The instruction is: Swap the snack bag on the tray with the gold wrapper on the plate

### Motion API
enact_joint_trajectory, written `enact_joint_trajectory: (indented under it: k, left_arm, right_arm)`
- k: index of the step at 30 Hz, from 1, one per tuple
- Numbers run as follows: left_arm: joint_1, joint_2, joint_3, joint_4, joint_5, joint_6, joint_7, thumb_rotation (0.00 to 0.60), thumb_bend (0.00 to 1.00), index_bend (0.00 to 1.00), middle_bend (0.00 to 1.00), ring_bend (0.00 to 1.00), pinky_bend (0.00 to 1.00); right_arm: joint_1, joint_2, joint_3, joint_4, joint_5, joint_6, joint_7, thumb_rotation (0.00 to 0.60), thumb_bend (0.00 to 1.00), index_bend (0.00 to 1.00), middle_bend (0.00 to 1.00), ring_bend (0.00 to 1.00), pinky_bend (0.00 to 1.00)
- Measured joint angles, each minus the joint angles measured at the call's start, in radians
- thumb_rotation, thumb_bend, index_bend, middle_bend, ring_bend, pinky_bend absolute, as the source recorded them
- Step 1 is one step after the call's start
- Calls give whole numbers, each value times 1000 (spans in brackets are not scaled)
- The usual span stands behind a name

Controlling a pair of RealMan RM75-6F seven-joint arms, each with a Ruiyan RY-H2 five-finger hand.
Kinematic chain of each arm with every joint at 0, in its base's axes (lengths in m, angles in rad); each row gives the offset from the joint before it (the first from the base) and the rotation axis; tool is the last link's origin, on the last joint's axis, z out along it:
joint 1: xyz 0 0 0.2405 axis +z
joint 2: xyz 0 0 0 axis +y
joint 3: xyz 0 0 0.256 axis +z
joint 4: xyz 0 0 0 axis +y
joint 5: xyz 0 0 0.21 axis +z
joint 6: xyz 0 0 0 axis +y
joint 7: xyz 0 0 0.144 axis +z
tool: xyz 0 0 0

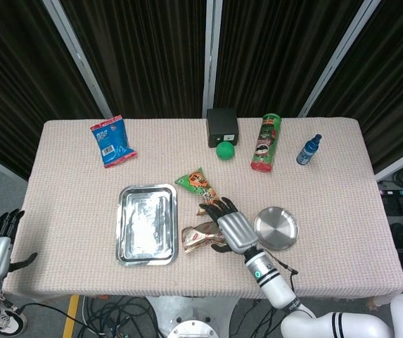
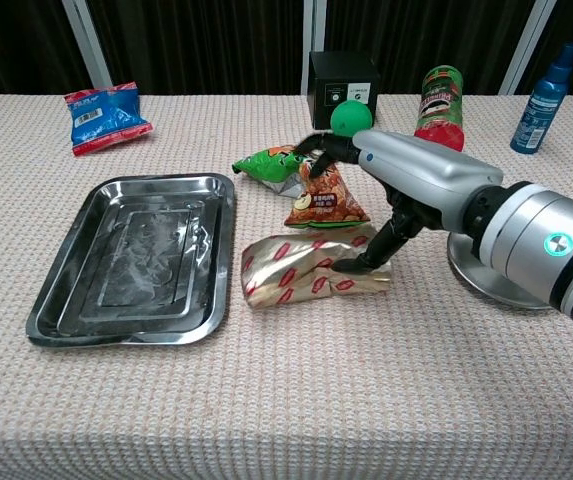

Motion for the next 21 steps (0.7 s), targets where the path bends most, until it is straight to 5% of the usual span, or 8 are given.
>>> enact_joint_trajectory:
  k: [9,15,21]
  left_arm:
    - [2,-2,-9,0,15,-6,-11,600,149,42,50,0,78]
    - [5,-7,-13,8,17,-15,-18,600,149,42,50,0,78]
    - [12,-5,-15,23,15,-20,-37,600,149,42,50,0,78]
  right_arm:
    - [0,84,66,-93,-3,44,91,600,0,0,52,0,0]
    - [64,35,153,2,150,33,47,600,0,0,34,0,0]
    - [192,-108,227,193,349,22,-50,600,0,0,27,0,0]
